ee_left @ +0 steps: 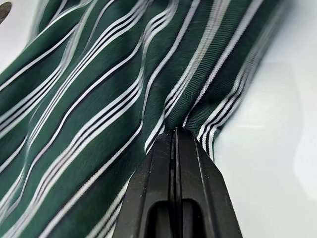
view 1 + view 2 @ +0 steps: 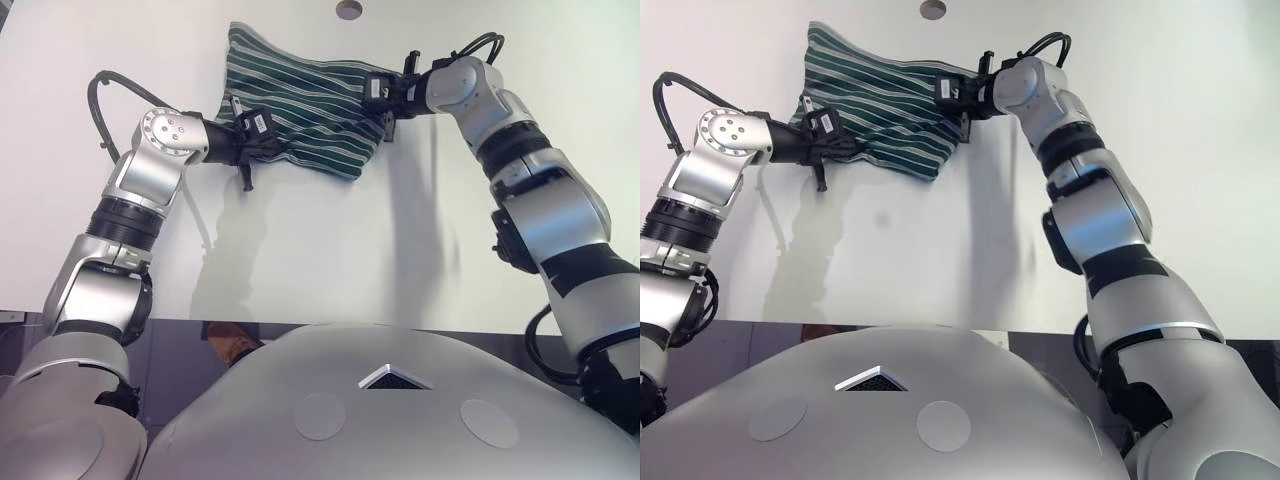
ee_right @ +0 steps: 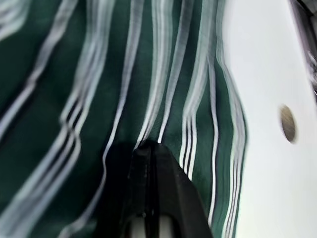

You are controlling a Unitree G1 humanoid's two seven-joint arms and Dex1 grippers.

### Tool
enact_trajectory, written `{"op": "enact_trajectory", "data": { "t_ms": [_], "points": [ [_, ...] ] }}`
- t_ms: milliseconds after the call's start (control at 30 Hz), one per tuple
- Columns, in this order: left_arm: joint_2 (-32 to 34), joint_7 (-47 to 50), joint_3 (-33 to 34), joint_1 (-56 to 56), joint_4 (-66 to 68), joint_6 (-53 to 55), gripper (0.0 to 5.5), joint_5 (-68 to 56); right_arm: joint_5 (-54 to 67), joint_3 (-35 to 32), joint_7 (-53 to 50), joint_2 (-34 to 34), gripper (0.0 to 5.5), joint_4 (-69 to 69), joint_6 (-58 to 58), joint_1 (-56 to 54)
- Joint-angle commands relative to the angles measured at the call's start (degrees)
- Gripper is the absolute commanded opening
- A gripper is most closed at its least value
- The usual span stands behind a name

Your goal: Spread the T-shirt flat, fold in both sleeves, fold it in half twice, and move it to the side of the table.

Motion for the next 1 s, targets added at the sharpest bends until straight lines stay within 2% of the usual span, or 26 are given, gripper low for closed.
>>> {"op": "enact_trajectory", "data": {
  "t_ms": [33, 200, 267, 333, 467, 533, 633, 767, 1000],
  "points": [
    [0.9, 2.3, -1.9, -5.6, 13.9, -6.1, 0.01, 8.0, 5.6, 4.7, 17.5, -3.3, 0.0, -22.7, 11.2, 18.0],
    [0.5, 2.5, -0.4, -7.9, 17.3, -13.8, 0.01, 8.7, 10.5, 1.7, 14.5, -3.7, 0.0, -38.4, 21.5, 23.2],
    [1.7, 0.6, 2.6, -5.0, 14.3, -16.0, 0.01, 4.8, 14.2, -4.8, 7.4, -1.6, 0.0, -40.6, 23.9, 23.0],
    [2.7, 0.2, 6.7, -1.8, 11.0, -18.9, 0.0, 0.8, 17.8, -11.7, 1.8, -1.1, 0.33, -42.7, 26.5, 22.5],
    [7.8, -0.2, 12.4, 7.8, 3.3, -29.1, 0.52, -1.6, 17.9, -16.5, 2.7, -10.9, 0.9, -47.6, 19.3, 27.2],
    [10.3, -0.2, 12.2, 12.0, 1.3, -35.7, 0.77, 0.8, 16.9, -16.5, 4.8, -15.8, 1.18, -45.8, 12.2, 29.8],
    [11.0, 3.3, 11.4, 16.9, -0.5, -41.8, 1.25, 5.4, 13.6, -14.4, 3.6, -18.3, 1.73, -37.9, 0.3, 30.1],
    [8.3, 7.8, 8.7, 18.8, -1.0, -44.2, 1.25, 11.8, 2.0, -7.2, -6.0, -16.1, 1.73, -28.2, -15.5, 27.5],
    [4.1, 9.1, 4.9, 16.3, -0.2, -43.6, 1.25, 13.2, -5.7, 0.7, -13.8, -9.2, 1.73, -18.0, -25.4, 20.9]
  ]
}}
